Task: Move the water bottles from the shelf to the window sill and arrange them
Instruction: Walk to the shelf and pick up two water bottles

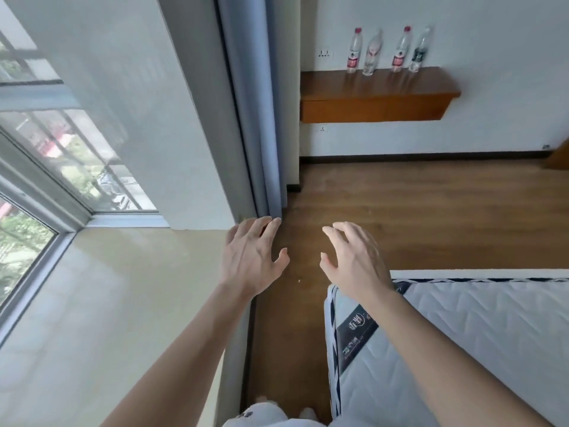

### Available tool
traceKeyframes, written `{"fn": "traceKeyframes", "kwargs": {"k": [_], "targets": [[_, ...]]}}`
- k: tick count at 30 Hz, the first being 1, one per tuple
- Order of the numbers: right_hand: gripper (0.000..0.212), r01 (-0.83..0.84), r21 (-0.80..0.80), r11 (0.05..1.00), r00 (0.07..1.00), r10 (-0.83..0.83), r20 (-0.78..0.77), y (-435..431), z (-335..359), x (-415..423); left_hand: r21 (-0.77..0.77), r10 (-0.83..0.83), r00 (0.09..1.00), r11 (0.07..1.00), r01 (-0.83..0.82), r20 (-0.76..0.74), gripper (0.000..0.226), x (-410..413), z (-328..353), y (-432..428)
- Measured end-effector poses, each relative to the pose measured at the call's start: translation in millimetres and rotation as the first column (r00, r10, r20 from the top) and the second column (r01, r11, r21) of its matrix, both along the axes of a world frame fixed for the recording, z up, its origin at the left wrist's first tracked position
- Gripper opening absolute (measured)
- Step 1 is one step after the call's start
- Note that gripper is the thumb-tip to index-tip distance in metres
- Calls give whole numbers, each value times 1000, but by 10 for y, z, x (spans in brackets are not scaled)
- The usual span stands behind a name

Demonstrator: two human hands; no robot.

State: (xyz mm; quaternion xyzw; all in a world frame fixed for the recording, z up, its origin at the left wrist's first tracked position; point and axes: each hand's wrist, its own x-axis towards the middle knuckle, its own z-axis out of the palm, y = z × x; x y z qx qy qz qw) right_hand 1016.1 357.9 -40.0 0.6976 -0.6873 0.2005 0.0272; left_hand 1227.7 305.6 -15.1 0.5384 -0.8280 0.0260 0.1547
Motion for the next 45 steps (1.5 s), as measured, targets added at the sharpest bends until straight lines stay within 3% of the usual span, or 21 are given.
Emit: {"fn": "traceKeyframes", "kwargs": {"k": [9,23,36,45], "targets": [[44,96,52,994,995,-95,-19,-1030,-78,-454,34,-91,996,995,91,14,56,-532,-87,-1196],[46,333,45,942,939,-327,-104,-3303,159,-1215,67,-254,967,965,253,9,54,-1360,20,-3843],[47,451,98,887,890,-440,-119,-4258,119,-1974,81,-410,911,910,407,32,58,-2421,-28,-5078],[48,501,108,859,865,-496,-71,-5164,52,-3132,115,-454,889,888,445,68,61,-3753,-98,-6121]]}}
